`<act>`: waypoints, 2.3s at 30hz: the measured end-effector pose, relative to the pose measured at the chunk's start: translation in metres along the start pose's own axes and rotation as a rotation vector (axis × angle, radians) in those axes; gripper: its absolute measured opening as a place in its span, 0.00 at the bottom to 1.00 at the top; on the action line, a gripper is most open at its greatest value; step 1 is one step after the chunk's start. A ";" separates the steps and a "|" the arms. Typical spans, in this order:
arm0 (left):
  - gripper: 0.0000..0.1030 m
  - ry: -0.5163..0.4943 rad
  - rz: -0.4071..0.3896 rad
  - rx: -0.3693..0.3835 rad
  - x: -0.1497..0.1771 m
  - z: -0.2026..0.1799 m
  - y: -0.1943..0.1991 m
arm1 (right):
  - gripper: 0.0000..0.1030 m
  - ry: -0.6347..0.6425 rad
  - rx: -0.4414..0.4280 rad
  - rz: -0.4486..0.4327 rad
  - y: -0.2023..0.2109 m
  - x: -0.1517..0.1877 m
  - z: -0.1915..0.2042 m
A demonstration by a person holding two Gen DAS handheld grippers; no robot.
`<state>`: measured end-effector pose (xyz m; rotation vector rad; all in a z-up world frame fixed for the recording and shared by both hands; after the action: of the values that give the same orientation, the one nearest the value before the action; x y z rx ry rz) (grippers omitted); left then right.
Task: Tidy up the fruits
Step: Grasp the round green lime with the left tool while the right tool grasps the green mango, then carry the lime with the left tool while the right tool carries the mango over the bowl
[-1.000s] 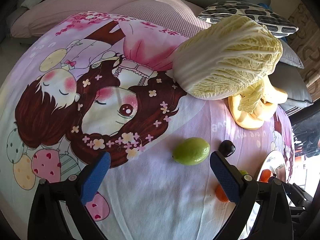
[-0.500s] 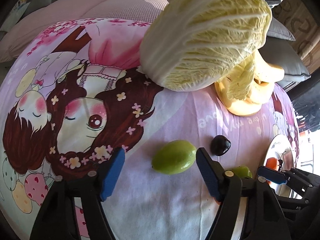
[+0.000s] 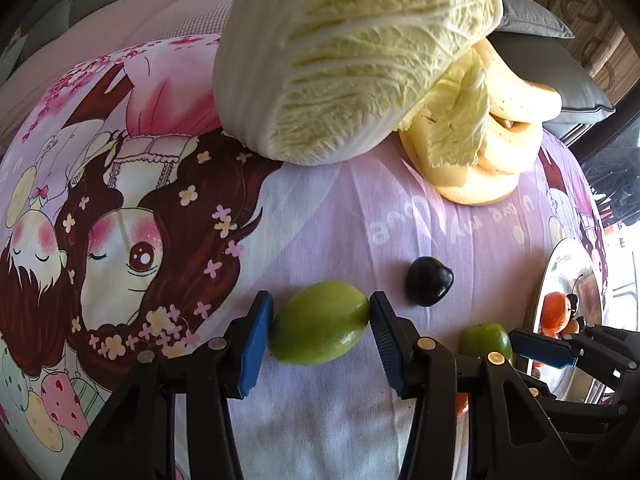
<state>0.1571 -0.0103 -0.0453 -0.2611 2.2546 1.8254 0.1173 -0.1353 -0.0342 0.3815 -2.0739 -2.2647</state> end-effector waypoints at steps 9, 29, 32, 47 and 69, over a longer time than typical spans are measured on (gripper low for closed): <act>0.49 0.047 0.018 -0.021 0.017 0.010 0.012 | 0.37 0.003 -0.013 0.009 0.002 -0.003 0.002; 0.49 0.102 0.060 -0.067 0.018 0.033 -0.009 | 0.37 0.011 0.037 0.033 -0.009 -0.007 0.004; 0.49 0.100 0.058 -0.069 0.017 0.032 -0.010 | 0.37 0.029 0.063 0.042 -0.012 -0.007 0.009; 0.46 0.116 0.036 -0.059 0.011 0.032 -0.003 | 0.37 -0.001 0.043 -0.007 -0.014 -0.001 0.017; 0.42 0.150 -0.060 -0.089 0.005 0.040 0.037 | 0.37 -0.299 -0.120 -0.368 0.037 0.049 -0.007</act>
<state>0.1448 0.0369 -0.0195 -0.4910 2.2380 1.9367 0.0668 -0.1558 -0.0051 0.4779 -2.1304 -2.7984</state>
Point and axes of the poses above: each gripper's, at about its wrist camera, not at the fingertips, and y roughly against the way its jaws point, z to its left, x to its underside, the point moved 1 cm from there along -y, roughly the way its jaws point, and after that the axes turned 7 degrees about y, right-handed, at the moved point
